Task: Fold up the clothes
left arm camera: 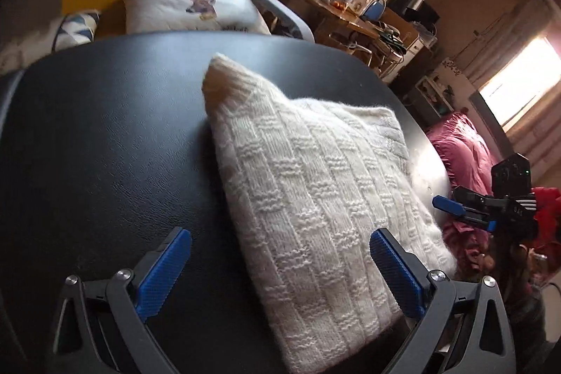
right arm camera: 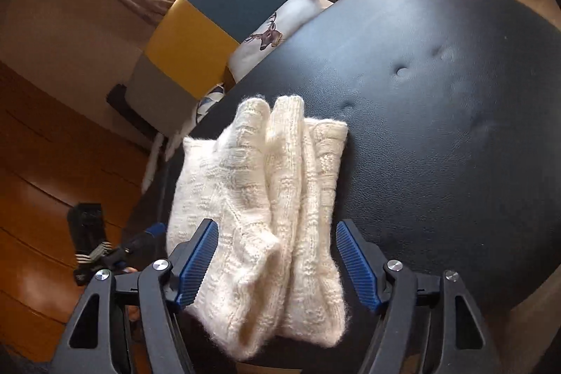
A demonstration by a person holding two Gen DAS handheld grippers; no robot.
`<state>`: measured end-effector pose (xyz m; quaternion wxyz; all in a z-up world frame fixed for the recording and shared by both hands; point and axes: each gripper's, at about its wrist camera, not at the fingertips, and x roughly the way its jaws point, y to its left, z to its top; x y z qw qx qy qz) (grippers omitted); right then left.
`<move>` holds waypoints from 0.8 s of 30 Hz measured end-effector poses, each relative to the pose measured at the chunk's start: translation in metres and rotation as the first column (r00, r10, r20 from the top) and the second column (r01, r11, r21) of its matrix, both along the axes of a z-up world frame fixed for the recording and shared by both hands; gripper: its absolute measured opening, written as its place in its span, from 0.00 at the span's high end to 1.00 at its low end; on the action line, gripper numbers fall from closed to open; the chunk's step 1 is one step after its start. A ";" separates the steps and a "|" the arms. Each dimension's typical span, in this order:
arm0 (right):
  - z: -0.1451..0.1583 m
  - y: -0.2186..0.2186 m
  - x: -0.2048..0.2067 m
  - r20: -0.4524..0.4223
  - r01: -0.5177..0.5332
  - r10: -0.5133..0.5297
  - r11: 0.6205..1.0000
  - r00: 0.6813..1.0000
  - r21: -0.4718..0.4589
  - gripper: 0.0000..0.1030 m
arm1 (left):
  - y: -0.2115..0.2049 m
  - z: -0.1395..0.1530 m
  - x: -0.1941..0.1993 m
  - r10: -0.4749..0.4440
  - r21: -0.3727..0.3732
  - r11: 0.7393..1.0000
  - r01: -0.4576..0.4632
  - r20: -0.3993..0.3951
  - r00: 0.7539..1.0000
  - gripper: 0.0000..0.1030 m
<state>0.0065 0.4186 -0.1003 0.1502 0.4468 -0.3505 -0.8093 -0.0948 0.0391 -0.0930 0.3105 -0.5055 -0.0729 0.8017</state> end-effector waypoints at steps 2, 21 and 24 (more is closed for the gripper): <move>-0.010 -0.001 -0.013 0.031 -0.036 0.036 0.999 0.999 -0.007 0.30 | 0.008 -0.012 -0.008 -0.013 -0.024 1.000 0.013 0.023 1.000 0.00; -0.022 -0.032 -0.040 -0.011 -0.112 0.113 0.993 0.994 0.035 0.65 | 0.046 0.003 -0.013 -0.009 0.028 1.000 0.012 -0.107 0.994 0.60; -0.008 -0.013 -0.028 -0.056 -0.073 0.074 0.997 0.996 0.023 0.65 | 0.067 0.021 -0.012 -0.055 0.066 0.996 0.065 -0.138 0.989 0.60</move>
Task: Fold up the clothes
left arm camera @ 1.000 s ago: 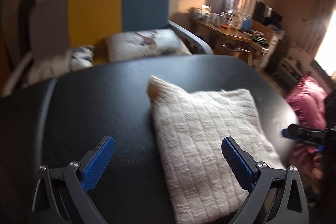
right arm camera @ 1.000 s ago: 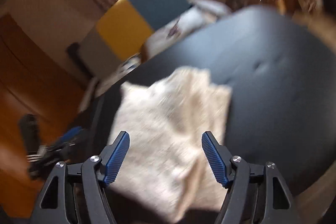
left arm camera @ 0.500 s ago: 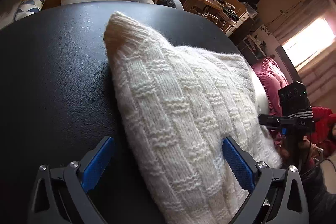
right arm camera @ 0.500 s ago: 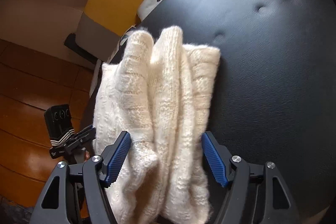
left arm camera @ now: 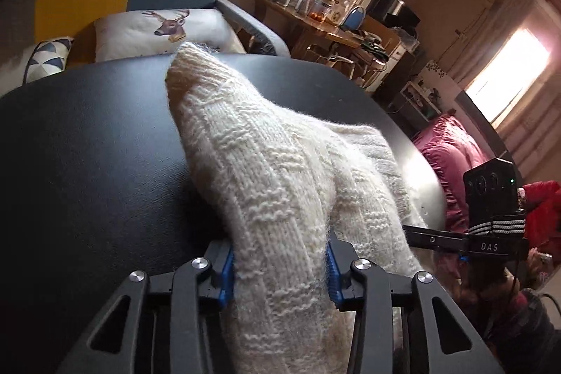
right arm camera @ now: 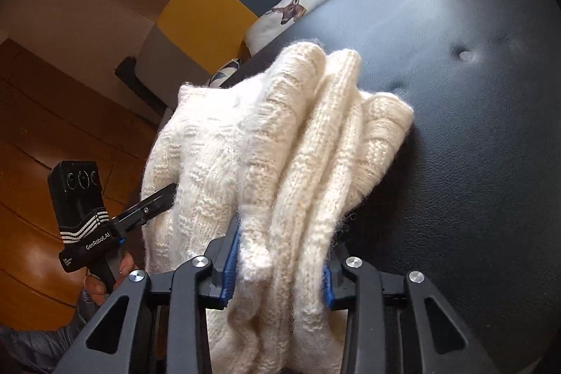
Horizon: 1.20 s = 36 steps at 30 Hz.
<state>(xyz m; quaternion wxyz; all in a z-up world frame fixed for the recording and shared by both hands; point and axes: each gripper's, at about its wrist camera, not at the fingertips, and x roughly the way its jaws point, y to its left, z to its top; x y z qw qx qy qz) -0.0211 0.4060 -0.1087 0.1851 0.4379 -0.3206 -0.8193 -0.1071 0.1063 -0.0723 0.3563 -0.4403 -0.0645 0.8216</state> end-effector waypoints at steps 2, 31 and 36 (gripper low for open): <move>0.014 0.016 0.011 -0.033 0.027 -0.027 1.000 0.999 0.006 0.65 | 0.022 0.014 0.000 -0.051 0.019 0.998 0.051 -0.026 0.998 0.60; 0.088 0.123 0.059 -0.262 0.357 -0.260 0.817 0.929 0.454 0.59 | 0.243 0.040 -0.028 -0.313 -0.168 0.943 0.287 -0.149 0.938 0.54; 0.034 0.079 0.027 -0.075 0.111 -0.081 0.762 0.994 0.638 0.62 | 0.275 0.024 -0.017 -0.368 -0.201 0.918 0.343 -0.102 0.924 0.54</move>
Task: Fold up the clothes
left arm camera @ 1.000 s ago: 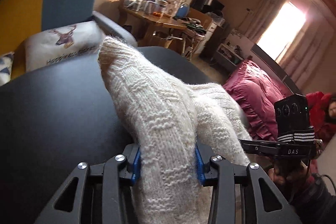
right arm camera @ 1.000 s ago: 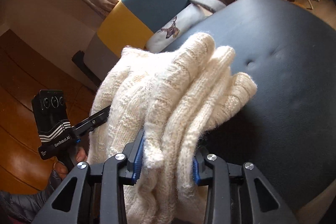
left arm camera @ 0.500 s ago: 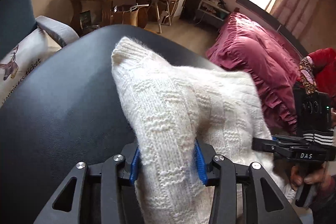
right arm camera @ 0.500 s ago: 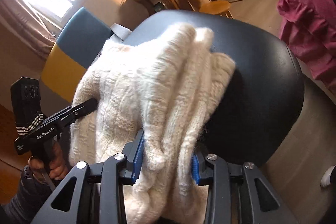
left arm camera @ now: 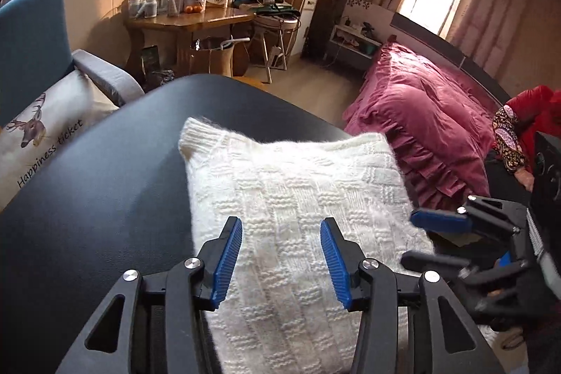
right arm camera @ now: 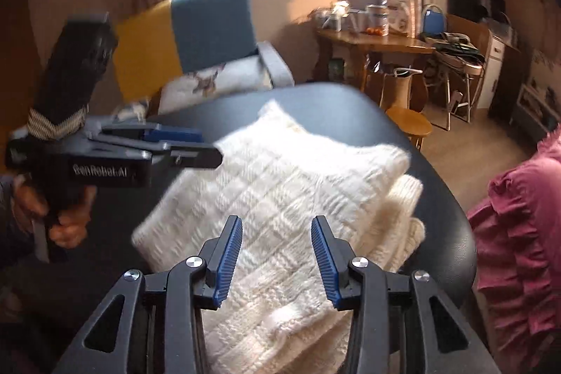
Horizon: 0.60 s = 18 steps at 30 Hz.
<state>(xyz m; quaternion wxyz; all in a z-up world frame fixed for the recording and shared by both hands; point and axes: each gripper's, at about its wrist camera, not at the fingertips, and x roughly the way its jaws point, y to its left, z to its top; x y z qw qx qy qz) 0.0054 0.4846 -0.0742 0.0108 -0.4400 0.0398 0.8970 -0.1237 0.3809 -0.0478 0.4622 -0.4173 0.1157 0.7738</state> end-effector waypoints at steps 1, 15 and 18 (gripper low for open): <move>-0.020 0.008 0.001 0.027 0.019 -0.018 0.999 0.999 -0.026 0.63 | 0.004 -0.008 0.003 0.001 -0.022 1.000 -0.001 -0.001 1.000 0.54; 0.026 -0.009 0.040 -0.192 0.233 -0.248 0.967 0.949 -0.101 0.60 | -0.030 0.047 0.056 0.241 -0.002 0.968 -0.250 -0.268 0.933 0.00; 0.039 -0.028 0.041 -0.190 0.264 -0.277 0.960 0.942 -0.093 0.60 | -0.045 0.069 0.073 0.250 0.022 0.967 -0.253 -0.273 0.929 0.00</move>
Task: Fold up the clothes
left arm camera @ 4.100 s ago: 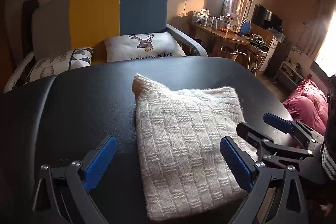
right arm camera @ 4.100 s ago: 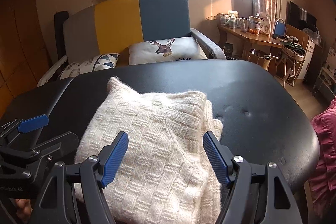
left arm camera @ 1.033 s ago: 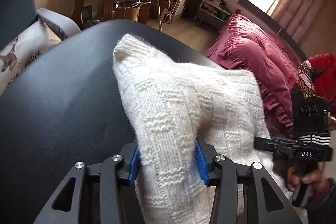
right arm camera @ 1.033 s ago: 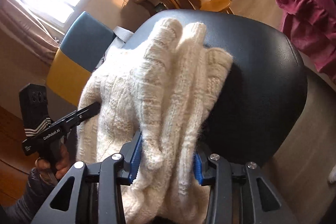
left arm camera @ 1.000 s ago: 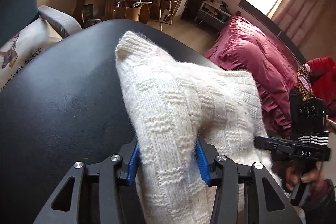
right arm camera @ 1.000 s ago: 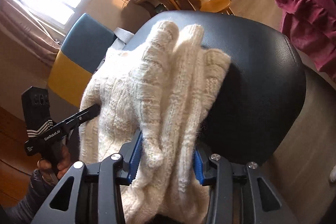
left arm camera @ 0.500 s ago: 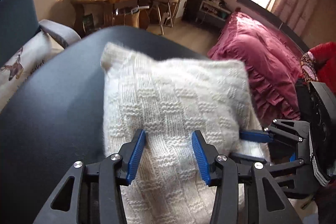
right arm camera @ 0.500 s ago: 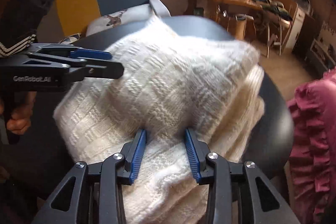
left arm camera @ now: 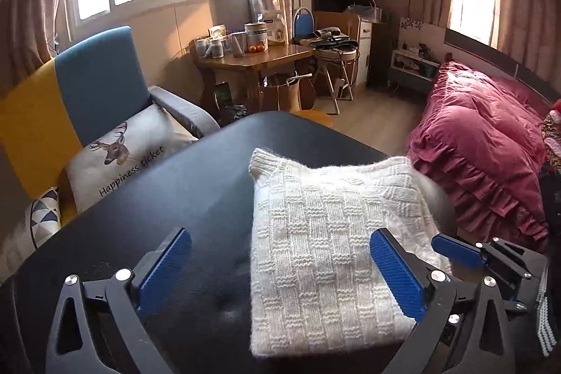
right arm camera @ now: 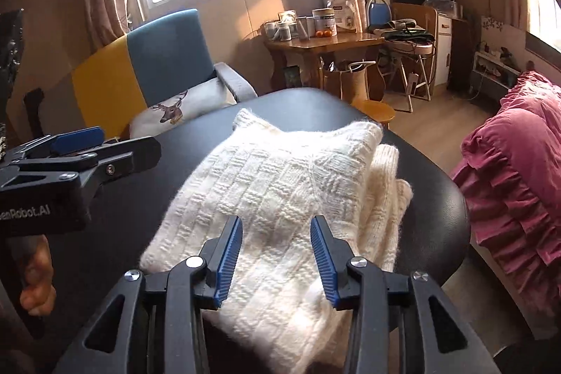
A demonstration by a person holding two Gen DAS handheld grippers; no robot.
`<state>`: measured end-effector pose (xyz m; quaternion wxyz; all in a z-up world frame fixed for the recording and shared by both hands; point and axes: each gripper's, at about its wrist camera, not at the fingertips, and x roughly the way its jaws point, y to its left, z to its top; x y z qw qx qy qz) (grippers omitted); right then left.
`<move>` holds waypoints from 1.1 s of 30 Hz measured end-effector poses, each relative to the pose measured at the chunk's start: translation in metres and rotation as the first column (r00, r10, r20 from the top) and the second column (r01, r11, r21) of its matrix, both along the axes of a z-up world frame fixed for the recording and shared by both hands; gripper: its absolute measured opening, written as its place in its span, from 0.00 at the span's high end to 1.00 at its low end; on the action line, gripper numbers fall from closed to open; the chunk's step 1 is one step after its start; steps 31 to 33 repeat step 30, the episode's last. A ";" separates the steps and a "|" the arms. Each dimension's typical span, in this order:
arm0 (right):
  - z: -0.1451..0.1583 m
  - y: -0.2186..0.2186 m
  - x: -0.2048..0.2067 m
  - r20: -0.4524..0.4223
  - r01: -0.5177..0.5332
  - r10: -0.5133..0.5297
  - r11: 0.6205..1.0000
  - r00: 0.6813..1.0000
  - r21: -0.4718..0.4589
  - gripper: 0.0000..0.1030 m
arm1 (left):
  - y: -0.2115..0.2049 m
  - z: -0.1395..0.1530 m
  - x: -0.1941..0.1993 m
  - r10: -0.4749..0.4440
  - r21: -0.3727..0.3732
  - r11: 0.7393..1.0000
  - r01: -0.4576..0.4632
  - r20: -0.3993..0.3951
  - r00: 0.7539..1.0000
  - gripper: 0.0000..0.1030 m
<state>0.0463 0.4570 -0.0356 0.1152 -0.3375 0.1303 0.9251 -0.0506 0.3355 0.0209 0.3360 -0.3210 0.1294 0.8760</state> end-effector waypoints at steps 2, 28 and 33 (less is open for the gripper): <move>0.003 -0.012 0.000 -0.003 -0.015 0.014 1.000 1.000 -0.009 0.60 | -0.008 0.011 0.011 -0.007 0.024 1.000 0.007 0.019 1.000 0.00; -0.001 -0.052 0.022 0.051 -0.050 0.050 0.999 0.997 0.004 0.60 | -0.048 0.041 0.053 0.095 0.006 0.995 -0.095 -0.051 0.994 0.03; -0.003 -0.049 0.023 0.052 -0.042 0.043 0.999 0.998 -0.006 0.60 | -0.048 0.040 0.053 0.100 -0.004 0.995 -0.100 -0.055 0.993 0.02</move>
